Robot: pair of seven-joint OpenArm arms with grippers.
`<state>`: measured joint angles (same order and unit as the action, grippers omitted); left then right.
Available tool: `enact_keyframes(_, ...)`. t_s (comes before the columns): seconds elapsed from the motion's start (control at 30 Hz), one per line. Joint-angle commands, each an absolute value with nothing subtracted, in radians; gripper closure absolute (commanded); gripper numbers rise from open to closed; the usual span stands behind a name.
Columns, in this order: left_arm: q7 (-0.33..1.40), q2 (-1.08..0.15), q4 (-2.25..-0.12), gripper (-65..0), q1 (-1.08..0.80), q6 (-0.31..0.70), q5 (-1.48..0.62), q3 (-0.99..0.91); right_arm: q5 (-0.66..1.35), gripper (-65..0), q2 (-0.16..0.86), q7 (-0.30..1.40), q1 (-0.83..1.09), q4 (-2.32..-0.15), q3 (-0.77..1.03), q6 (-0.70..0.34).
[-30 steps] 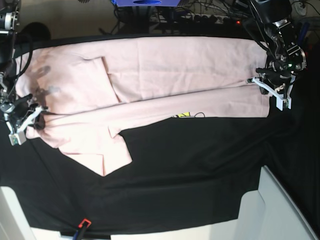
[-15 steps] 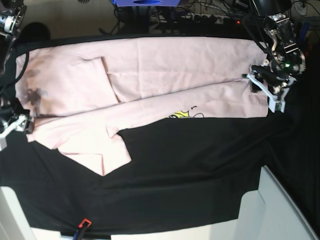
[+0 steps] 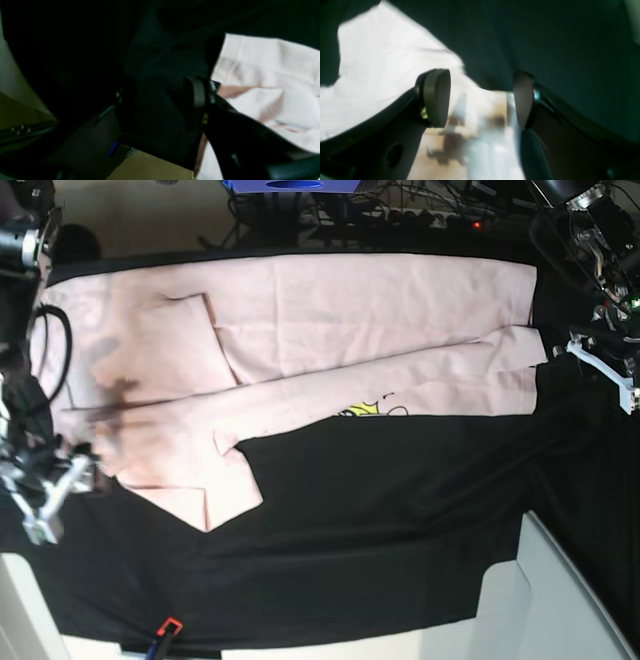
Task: Fold the T-shirt properly
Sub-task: 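Release the shirt and move the right gripper to the hem corner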
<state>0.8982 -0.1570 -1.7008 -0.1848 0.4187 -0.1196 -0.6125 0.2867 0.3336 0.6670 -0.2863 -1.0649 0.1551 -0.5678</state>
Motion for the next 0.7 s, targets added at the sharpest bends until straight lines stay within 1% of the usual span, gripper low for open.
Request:
enact_keyframes(0.0, 0.881, -0.168, -1.712, -30.2, -0.182, 0.415, -0.127, -0.611, 0.297, -37.7, 0.348, 0.647, -0.329, -1.052, 0.108, -0.57)
enact_keyframes(0.13, 0.88, -0.159, -1.698, -30.1, -0.182, 0.415, -0.127, -0.618, 0.303, -37.7, 0.312, 0.648, -0.386, -1.006, -0.041, -0.573)
enact_keyframes(0.27, 0.88, -0.159, -1.685, -29.9, -0.182, 0.415, -0.127, -0.618, 0.295, -37.6, 0.252, 0.644, -0.409, -1.0, -0.051, -0.567)
enact_keyframes(0.33, 0.88, -0.159, -1.681, -29.9, -0.18, 0.415, -0.127, -0.618, 0.248, -37.4, 0.239, 0.638, -0.423, -0.969, -0.054, -0.527)
enact_keyframes(0.4, 0.88, -0.159, -1.678, -29.9, -0.179, 0.415, -0.127, -0.618, 0.117, -37.4, 0.22, 0.584, -0.444, -0.924, -0.114, -0.472)
enact_keyframes(0.53, 0.88, -0.157, -1.676, -29.7, -0.176, 0.415, -0.127, -0.618, -0.208, -37.4, 0.205, 0.404, -0.446, -0.829, -0.305, -0.415)
enact_keyframes(0.67, 0.88, -0.157, -1.676, -29.7, -0.173, 0.415, -0.127, -0.618, -0.435, -37.4, 0.185, 0.289, -0.452, -0.708, -0.323, -0.318)
